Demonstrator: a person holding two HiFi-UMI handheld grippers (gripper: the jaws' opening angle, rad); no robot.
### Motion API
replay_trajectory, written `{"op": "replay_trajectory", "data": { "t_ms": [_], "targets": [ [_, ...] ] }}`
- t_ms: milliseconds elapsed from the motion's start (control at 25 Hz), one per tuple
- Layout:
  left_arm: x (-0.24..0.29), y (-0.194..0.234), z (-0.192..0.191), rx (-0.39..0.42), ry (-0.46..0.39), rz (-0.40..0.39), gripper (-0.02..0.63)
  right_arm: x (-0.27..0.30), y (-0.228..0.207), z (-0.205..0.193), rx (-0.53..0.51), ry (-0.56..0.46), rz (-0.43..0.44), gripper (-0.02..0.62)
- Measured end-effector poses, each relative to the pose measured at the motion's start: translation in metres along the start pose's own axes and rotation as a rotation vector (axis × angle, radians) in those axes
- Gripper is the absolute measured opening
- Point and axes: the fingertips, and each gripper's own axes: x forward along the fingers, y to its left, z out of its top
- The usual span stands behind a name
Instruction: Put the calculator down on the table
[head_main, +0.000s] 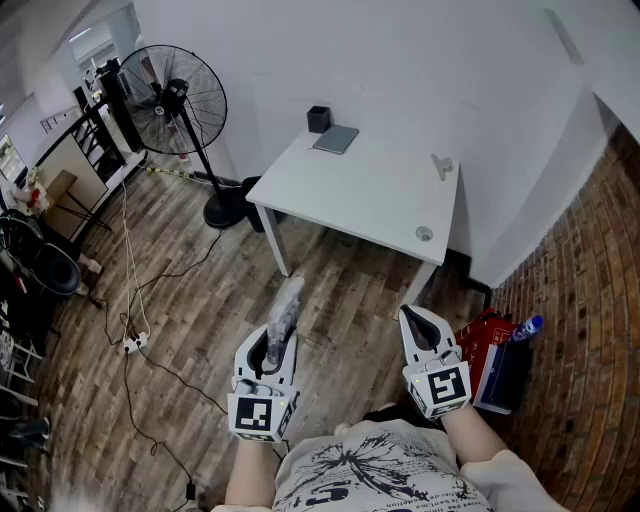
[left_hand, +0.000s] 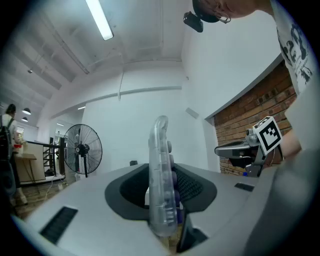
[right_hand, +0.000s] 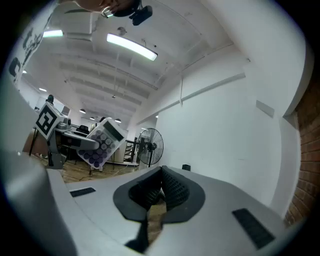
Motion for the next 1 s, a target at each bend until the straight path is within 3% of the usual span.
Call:
{"op": "replay_trajectory", "data": {
  "t_ms": [640,1000],
  "targets": [
    [-0.011,0.008,-0.009,-0.060,-0.024,-0.026,0.146,-0.001,0.009,-0.009,0.045,0.034,-0.058,0.011],
    [0.036,0.033,-0.023,-0.073,-0.014,-0.007,0.146,0.060,-0.018,-0.037,0.064,0.091,-0.044,0.011]
  ]
}}
